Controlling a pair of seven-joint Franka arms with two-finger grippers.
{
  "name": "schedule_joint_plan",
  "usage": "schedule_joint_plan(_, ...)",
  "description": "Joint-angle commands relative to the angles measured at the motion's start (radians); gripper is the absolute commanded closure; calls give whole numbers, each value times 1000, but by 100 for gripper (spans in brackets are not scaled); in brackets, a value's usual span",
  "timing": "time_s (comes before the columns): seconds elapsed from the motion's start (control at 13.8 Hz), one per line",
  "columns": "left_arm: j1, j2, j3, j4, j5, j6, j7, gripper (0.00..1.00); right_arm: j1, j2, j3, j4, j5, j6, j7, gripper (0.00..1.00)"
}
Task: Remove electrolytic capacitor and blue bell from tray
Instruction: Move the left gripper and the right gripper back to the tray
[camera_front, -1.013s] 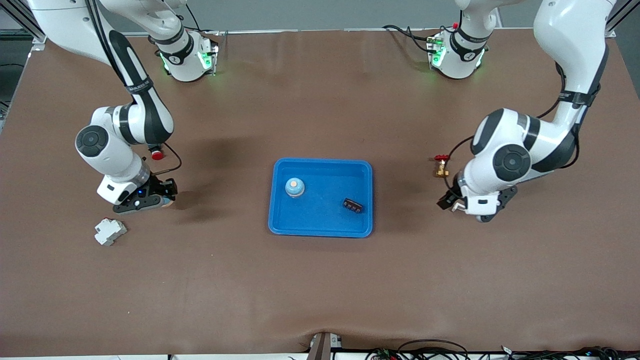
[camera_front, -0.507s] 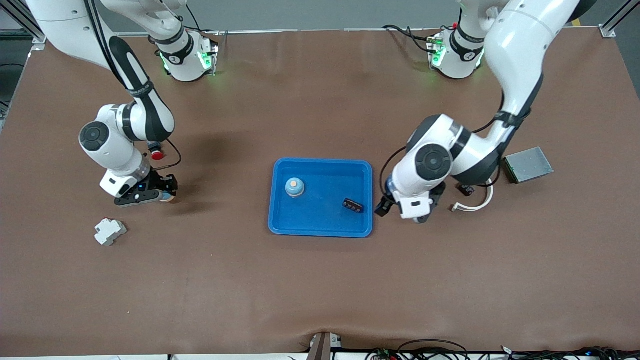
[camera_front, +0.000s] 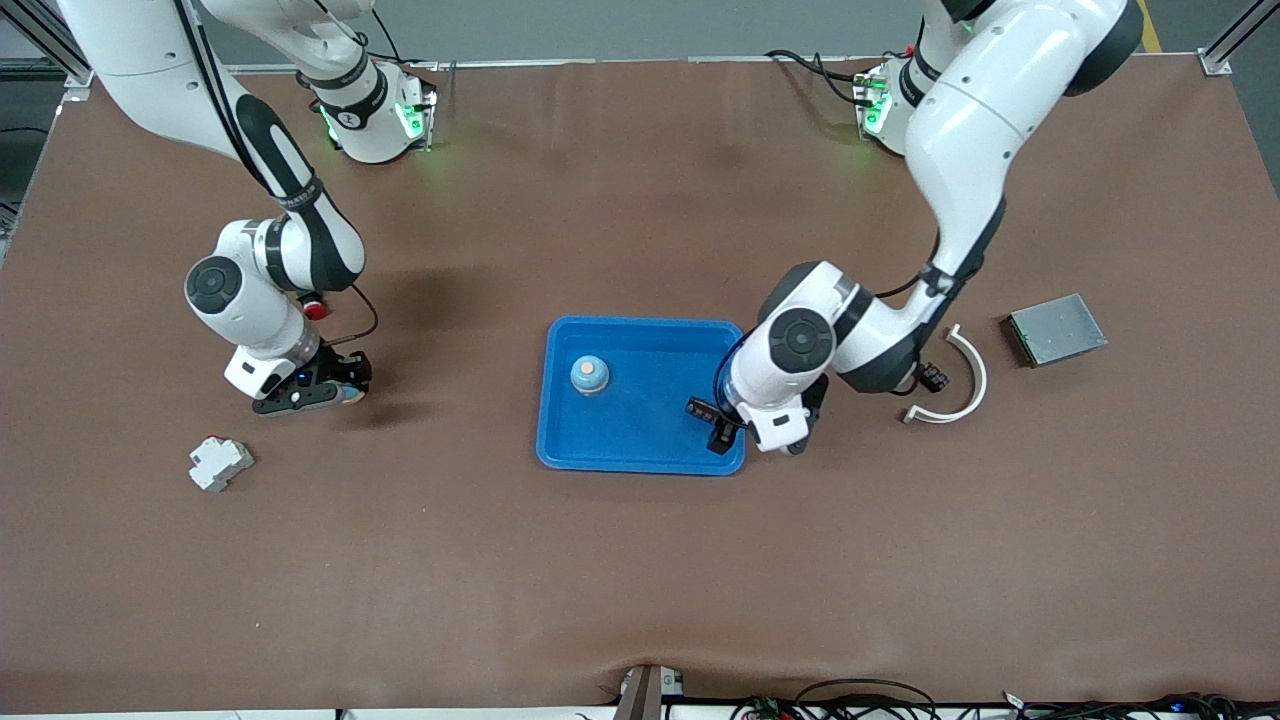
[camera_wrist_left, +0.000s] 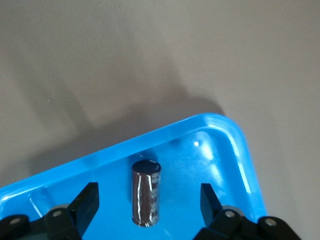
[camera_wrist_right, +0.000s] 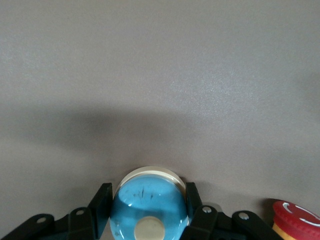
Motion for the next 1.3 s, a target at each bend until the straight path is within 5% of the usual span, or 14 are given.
schedule_joint_plan(0.0,-45,24,35,29,17,0,-25,11,-15,10,14,19,23,2,-11,0)
schedule_joint_plan(0.22,-72,48,49,29,18,15,-57,14,-3,10,25,69,23,-45,26,0)
schedule_joint_plan(0.43,-79,62,50,15,21,98,-86,24,31,7,91,216,23,-259,297,0)
schedule_joint_plan(0.51,-77,62,50,15,21,98,-86,35,49,7,115,255,23,-287,383,0)
schedule_joint_plan(0.72,-79,64,50,15,21,98,-83,100,159,10,126,326,22,-289,575,0)
schedule_joint_plan(1.23,-30,-75,41,29,107,-94,31,100,448,155,123,488,5,-283,1081,0)
